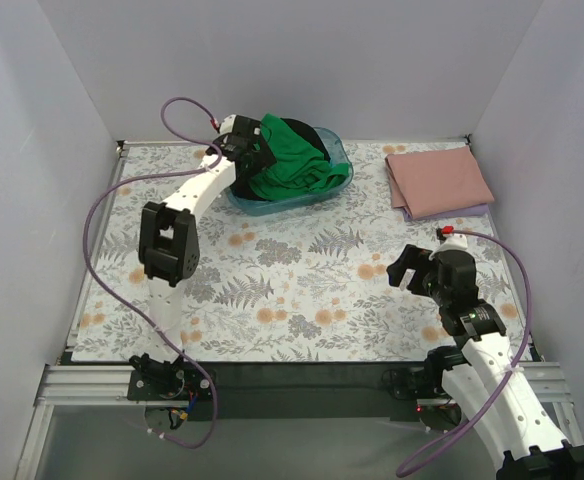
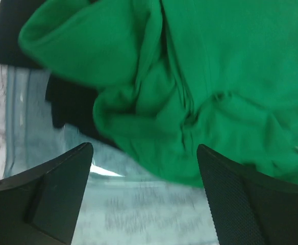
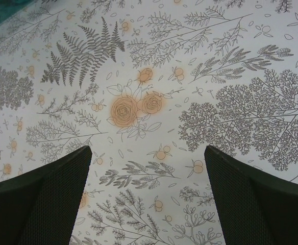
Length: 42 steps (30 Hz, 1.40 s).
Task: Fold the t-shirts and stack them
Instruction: Grab the tshirt from the pile, then move the tshirt to the center of the board
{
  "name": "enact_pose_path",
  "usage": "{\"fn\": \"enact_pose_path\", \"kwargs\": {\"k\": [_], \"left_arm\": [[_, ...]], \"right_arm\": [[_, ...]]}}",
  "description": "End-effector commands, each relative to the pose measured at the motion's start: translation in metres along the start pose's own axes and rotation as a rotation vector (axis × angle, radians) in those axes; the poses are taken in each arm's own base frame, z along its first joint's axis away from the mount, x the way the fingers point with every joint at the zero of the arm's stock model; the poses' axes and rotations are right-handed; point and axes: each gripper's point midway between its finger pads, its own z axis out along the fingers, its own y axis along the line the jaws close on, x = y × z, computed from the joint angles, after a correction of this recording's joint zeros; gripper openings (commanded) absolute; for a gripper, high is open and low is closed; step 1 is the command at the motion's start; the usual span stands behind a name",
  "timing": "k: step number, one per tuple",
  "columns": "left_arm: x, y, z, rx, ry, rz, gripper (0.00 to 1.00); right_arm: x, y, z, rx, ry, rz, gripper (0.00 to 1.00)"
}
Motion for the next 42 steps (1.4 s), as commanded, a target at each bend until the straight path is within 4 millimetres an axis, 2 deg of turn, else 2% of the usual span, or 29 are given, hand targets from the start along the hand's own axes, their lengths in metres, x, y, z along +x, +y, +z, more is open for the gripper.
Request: {"fn": "enact_pose_path", "kwargs": {"k": [1, 2, 3, 6, 7, 8, 10, 14, 18, 19, 21, 23, 25, 26, 28, 29, 31, 32, 33, 35, 36, 38, 39, 40, 41, 42], "left_arm": [[-0.016, 0.01, 0.03, -0.091, -0.049, 0.087, 0.81], [-0.015, 0.008, 0.038, -0.091, -0.044, 0.096, 0.78], [-0.025, -0.004, 0.036, -0.06, -0.061, 0.092, 0.7], [-0.026, -0.01, 0.047, -0.041, -0.073, 0.091, 0.53], [-0.028, -0.012, 0.047, -0.033, -0.08, 0.09, 0.33], [-0.032, -0.016, 0.043, -0.017, -0.089, 0.082, 0.25], [-0.035, -0.022, 0.037, 0.01, -0.087, 0.078, 0.0], [-0.052, -0.035, 0.012, 0.062, -0.112, 0.064, 0.0], [-0.073, -0.053, -0.03, 0.148, -0.137, 0.063, 0.0], [-0.085, -0.06, -0.049, 0.184, -0.16, 0.054, 0.0], [-0.095, -0.067, -0.069, 0.223, -0.178, 0.051, 0.0], [-0.111, -0.077, -0.098, 0.273, -0.212, 0.041, 0.0], [-0.118, -0.083, -0.116, 0.314, -0.223, 0.036, 0.0], [-0.124, -0.092, -0.139, 0.376, -0.226, 0.037, 0.0], [-0.13, -0.103, -0.166, 0.451, -0.232, 0.035, 0.0], [-0.136, -0.108, -0.191, 0.504, -0.248, 0.032, 0.0], [-0.134, -0.122, -0.227, 0.609, -0.24, 0.059, 0.0], [-0.143, -0.124, -0.26, 0.654, -0.281, 0.061, 0.0], [-0.142, -0.129, -0.281, 0.693, -0.292, 0.074, 0.0], [-0.136, -0.141, -0.325, 0.778, -0.32, 0.102, 0.0], [-0.133, -0.143, -0.36, 0.842, -0.338, 0.116, 0.0], [-0.112, -0.157, -0.409, 0.948, -0.355, 0.16, 0.0], [-0.11, -0.153, -0.442, 0.993, -0.389, 0.164, 0.0], [-0.093, -0.16, -0.457, 1.036, -0.369, 0.181, 0.0], [-0.086, -0.159, -0.48, 1.102, -0.357, 0.187, 0.0], [-0.084, -0.159, -0.487, 1.116, -0.354, 0.183, 0.0]], "right_arm": [[-0.013, 0.004, 0.001, -0.016, -0.058, -0.014, 0.98], [-0.014, 0.004, 0.001, -0.018, -0.059, -0.018, 0.98], [-0.014, 0.005, 0.001, -0.022, -0.059, -0.016, 0.98], [-0.015, 0.004, 0.001, -0.017, -0.063, -0.016, 0.98], [-0.015, 0.004, 0.001, -0.017, -0.064, -0.013, 0.98], [-0.014, 0.004, 0.001, -0.017, -0.063, -0.013, 0.98], [-0.012, 0.006, 0.002, -0.027, -0.052, -0.014, 0.98], [-0.012, 0.007, 0.002, -0.032, -0.044, -0.01, 0.98], [-0.014, 0.009, 0.001, -0.043, -0.046, -0.014, 0.98], [-0.016, 0.01, 0.001, -0.045, -0.052, -0.015, 0.98], [-0.017, 0.012, -0.001, -0.055, -0.056, -0.021, 0.98], [-0.018, 0.014, -0.002, -0.065, -0.059, -0.019, 0.98], [-0.021, 0.016, -0.004, -0.074, -0.072, -0.021, 0.99], [-0.023, 0.017, -0.005, -0.078, -0.078, -0.02, 0.98], [-0.026, 0.019, -0.007, -0.085, -0.09, -0.024, 0.98], [-0.029, 0.021, -0.009, -0.094, -0.098, -0.028, 0.98], [-0.033, 0.023, -0.011, -0.1, -0.111, -0.031, 0.98], [-0.034, 0.023, -0.011, -0.102, -0.117, -0.037, 0.98], [-0.033, 0.022, -0.009, -0.101, -0.116, -0.046, 0.98], [-0.028, 0.027, -0.008, -0.135, -0.094, -0.061, 0.98], [-0.025, 0.029, -0.008, -0.148, -0.082, -0.066, 0.98], [-0.022, 0.034, -0.007, -0.173, -0.061, -0.063, 0.98], [-0.021, 0.035, -0.008, -0.18, -0.057, -0.064, 0.98], [-0.022, 0.036, -0.008, -0.187, -0.057, -0.06, 0.98], [-0.023, 0.039, -0.01, -0.199, -0.063, -0.056, 0.98], [-0.024, 0.039, -0.011, -0.199, -0.066, -0.053, 0.98]]}}
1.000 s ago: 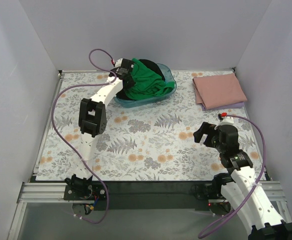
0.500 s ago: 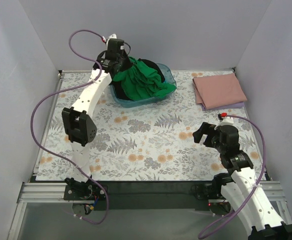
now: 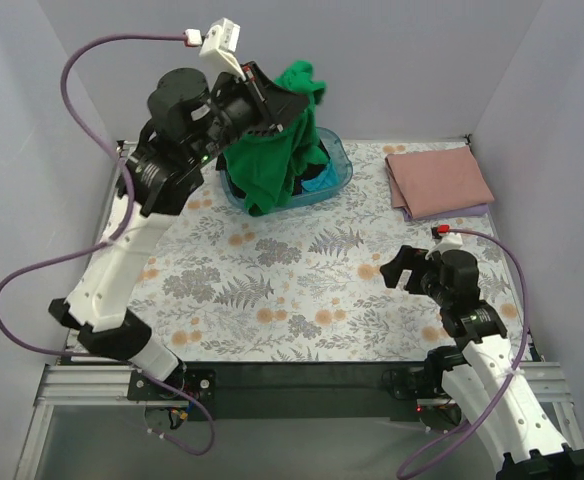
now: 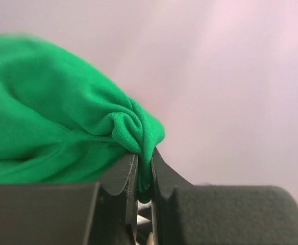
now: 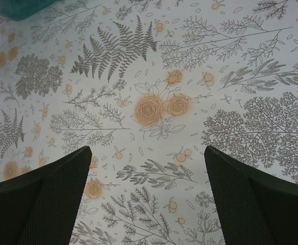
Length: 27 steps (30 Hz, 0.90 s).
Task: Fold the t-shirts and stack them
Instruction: Move the tshirt to the center of the board
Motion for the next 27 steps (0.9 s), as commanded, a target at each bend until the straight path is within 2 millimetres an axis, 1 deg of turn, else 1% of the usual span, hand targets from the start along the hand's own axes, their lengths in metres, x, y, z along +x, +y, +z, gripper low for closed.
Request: {"fn": "enact_pose_path", "kwargs": {"k": [1, 4, 5, 7, 8, 10, 11, 13, 14, 15, 16, 17, 18, 19, 20, 21, 22, 23, 24, 25, 26, 27], "left_arm": [[-0.015, -0.078, -0.058, 0.262, -0.014, 0.019, 0.0], [-0.003, -0.103, -0.075, 0.37, 0.047, 0.01, 0.0], [-0.002, -0.103, -0.076, 0.365, 0.052, 0.005, 0.0], [0.0, -0.093, -0.076, 0.308, 0.057, -0.01, 0.0], [0.01, -0.08, -0.07, 0.259, 0.073, -0.014, 0.0], [0.027, -0.062, -0.067, 0.202, 0.094, -0.028, 0.0], [0.051, -0.028, -0.061, 0.078, 0.117, -0.04, 0.0], [0.079, 0.022, -0.058, -0.112, 0.125, -0.068, 0.01], [0.1, 0.049, -0.059, -0.212, 0.14, -0.098, 0.07], [0.133, 0.103, -0.066, -0.401, 0.146, -0.098, 0.11], [0.156, 0.135, -0.074, -0.509, 0.172, -0.113, 0.16], [0.171, 0.158, -0.079, -0.59, 0.172, -0.166, 0.21], [0.206, 0.193, -0.091, -0.683, 0.241, -0.179, 0.33], [0.212, 0.226, -0.102, -0.776, 0.257, -0.222, 0.58], [0.22, 0.246, -0.111, -0.848, 0.263, -0.288, 0.7], [0.232, 0.27, -0.123, -0.931, 0.29, -0.324, 0.78], [0.241, 0.296, -0.142, -1.023, 0.311, -0.359, 0.82], [0.244, 0.305, -0.149, -1.053, 0.317, -0.362, 0.93], [0.247, 0.309, -0.154, -1.077, 0.321, -0.362, 0.96], [0.252, 0.313, -0.164, -1.101, 0.332, -0.357, 0.98], [0.255, 0.311, -0.168, -1.097, 0.341, -0.36, 0.98], [0.259, 0.311, -0.172, -1.099, 0.345, -0.369, 0.98]], "right_arm": [[-0.024, 0.018, -0.006, -0.072, -0.069, -0.019, 0.98], [-0.029, 0.01, -0.01, -0.022, -0.094, -0.014, 0.98], [-0.035, 0.008, -0.013, 0.001, -0.113, -0.012, 0.98], [-0.034, 0.006, -0.017, 0.018, -0.094, -0.003, 0.98], [-0.041, 0.001, -0.02, 0.057, -0.115, 0.002, 0.98], [-0.038, -0.004, -0.024, 0.094, -0.1, 0.015, 0.98], [-0.041, -0.007, -0.026, 0.116, -0.104, 0.019, 0.98], [-0.038, -0.011, -0.03, 0.145, -0.086, 0.04, 0.98], [-0.033, -0.011, -0.032, 0.148, -0.061, 0.041, 0.98], [-0.032, -0.009, -0.033, 0.142, -0.048, 0.044, 0.98], [-0.029, -0.008, -0.033, 0.137, -0.03, 0.048, 0.98], [-0.019, -0.004, -0.032, 0.115, 0.036, 0.045, 0.98], [-0.018, 0.0, -0.032, 0.1, 0.061, 0.041, 0.98], [-0.012, 0.004, -0.03, 0.075, 0.098, 0.044, 0.98], [-0.002, 0.014, -0.027, 0.019, 0.157, 0.034, 0.98], [0.003, 0.017, -0.026, 0.005, 0.179, 0.031, 0.98], [0.009, 0.018, -0.024, 0.0, 0.201, 0.031, 0.98], [0.018, 0.026, -0.023, -0.017, 0.231, 0.008, 0.98], [0.023, 0.031, -0.022, -0.03, 0.243, -0.004, 0.98], [0.03, 0.037, -0.022, -0.048, 0.264, -0.016, 0.98], [0.046, 0.053, -0.022, -0.102, 0.316, -0.055, 0.98], [0.054, 0.062, -0.022, -0.121, 0.336, -0.045, 0.98]]}}
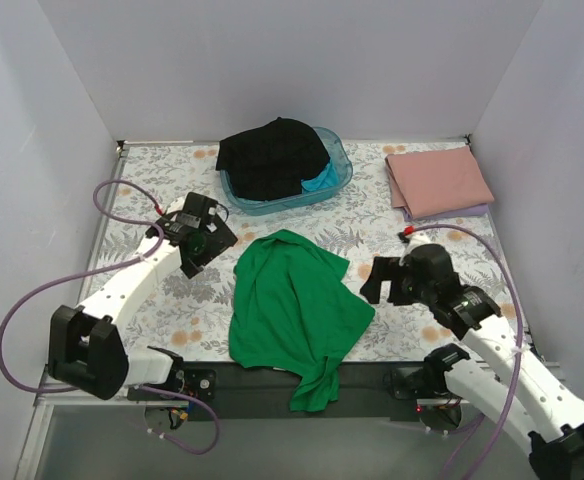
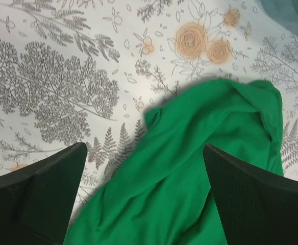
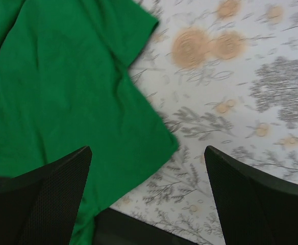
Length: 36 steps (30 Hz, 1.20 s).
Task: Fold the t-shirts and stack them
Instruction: Move the tshirt to the center of the board, then flatten the tshirt out
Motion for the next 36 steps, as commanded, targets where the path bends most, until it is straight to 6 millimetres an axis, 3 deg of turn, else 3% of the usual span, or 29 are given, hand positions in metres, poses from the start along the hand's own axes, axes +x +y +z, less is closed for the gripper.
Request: {"fn": "enact_pose_path", "kwargs": {"k": [1, 2, 4, 5, 7, 8, 11, 13, 16, 17, 23, 27, 30, 31, 34, 36], "left_arm": [[-0.002, 0.005, -0.03, 0.065, -0.049, -0.058, 0.98], [0.013, 0.013, -0.027, 0.071, -0.007, -0.052, 0.98], [0.024, 0.018, -0.03, 0.115, 0.012, -0.054, 0.98], [0.038, 0.026, -0.032, 0.146, 0.046, -0.052, 0.98], [0.051, 0.029, -0.032, 0.189, 0.078, -0.025, 0.98], [0.058, 0.035, -0.031, 0.189, 0.091, -0.02, 0.98], [0.078, 0.05, -0.029, 0.172, 0.151, -0.029, 0.98], [0.088, 0.044, -0.033, 0.226, 0.205, -0.021, 0.98], [0.092, 0.042, -0.031, 0.234, 0.222, -0.026, 0.98], [0.093, 0.042, -0.03, 0.231, 0.229, -0.025, 0.98], [0.11, 0.047, -0.022, 0.217, 0.301, -0.006, 0.98], [0.12, 0.047, -0.019, 0.247, 0.331, -0.011, 0.98], [0.121, 0.047, -0.02, 0.251, 0.338, -0.008, 0.98], [0.119, 0.045, -0.02, 0.252, 0.334, -0.009, 0.98], [0.11, 0.037, -0.02, 0.268, 0.301, -0.013, 0.98], [0.104, 0.026, -0.019, 0.29, 0.294, -0.011, 0.98]], "right_arm": [[0.027, 0.038, 0.008, -0.111, 0.077, -0.032, 0.99], [0.045, 0.051, 0.012, -0.121, 0.123, -0.099, 0.98], [0.062, 0.069, 0.019, -0.135, 0.151, -0.104, 0.98], [0.083, 0.078, 0.024, -0.142, 0.209, -0.157, 0.98], [0.093, 0.092, 0.034, -0.174, 0.241, -0.171, 0.99], [0.106, 0.089, 0.044, -0.141, 0.299, -0.182, 0.98], [0.112, 0.077, 0.065, -0.03, 0.325, -0.186, 0.98], [0.106, 0.073, 0.074, 0.019, 0.312, -0.168, 0.98], [0.092, 0.044, 0.092, 0.13, 0.301, -0.109, 0.98], [0.082, 0.024, 0.1, 0.178, 0.304, -0.064, 0.98], [0.034, -0.037, 0.133, 0.271, 0.274, 0.066, 0.98], [-0.005, -0.033, 0.153, 0.179, 0.253, 0.0, 0.98], [-0.044, -0.017, 0.144, 0.14, 0.195, -0.043, 0.98], [-0.06, -0.009, 0.131, 0.12, 0.143, -0.056, 0.98], [-0.079, -0.005, 0.095, 0.14, 0.057, -0.051, 0.98], [-0.064, -0.013, 0.076, 0.174, 0.071, -0.04, 0.98]]}}
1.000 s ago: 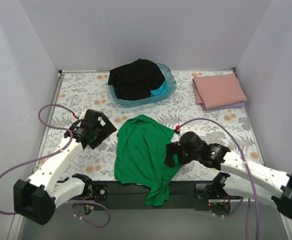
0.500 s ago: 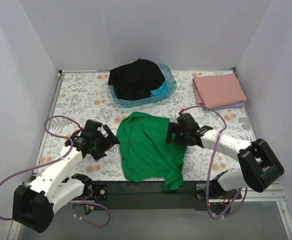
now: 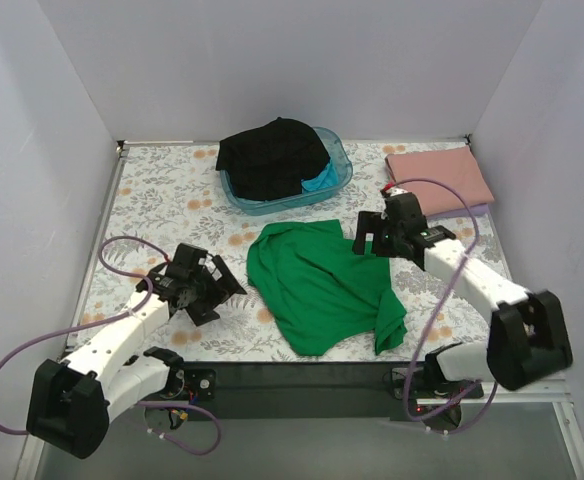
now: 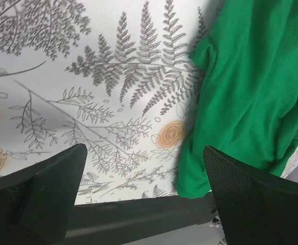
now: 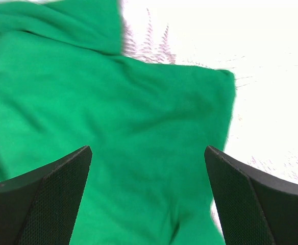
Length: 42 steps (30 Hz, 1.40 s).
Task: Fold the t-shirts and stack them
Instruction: Flatten the tshirt out
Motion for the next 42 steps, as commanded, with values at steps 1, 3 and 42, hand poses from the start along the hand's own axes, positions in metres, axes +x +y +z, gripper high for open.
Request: {"fn": "enact_pose_path", "kwargs": {"k": [1, 3, 42], "left_arm": [[-0.017, -0.035, -0.004, 0.101, -0.038, 0.029, 0.98], [-0.025, -0.043, 0.004, 0.091, -0.047, 0.03, 0.98], [-0.088, -0.171, -0.117, 0.572, -0.447, 0.309, 0.0]], "right_arm": [[-0.004, -0.005, -0.055, 0.006, -0.09, -0.011, 0.98], [0.03, -0.017, -0.064, 0.026, -0.039, 0.046, 0.98], [-0.004, -0.02, -0.191, -0.027, -0.411, 0.105, 0.01]]}}
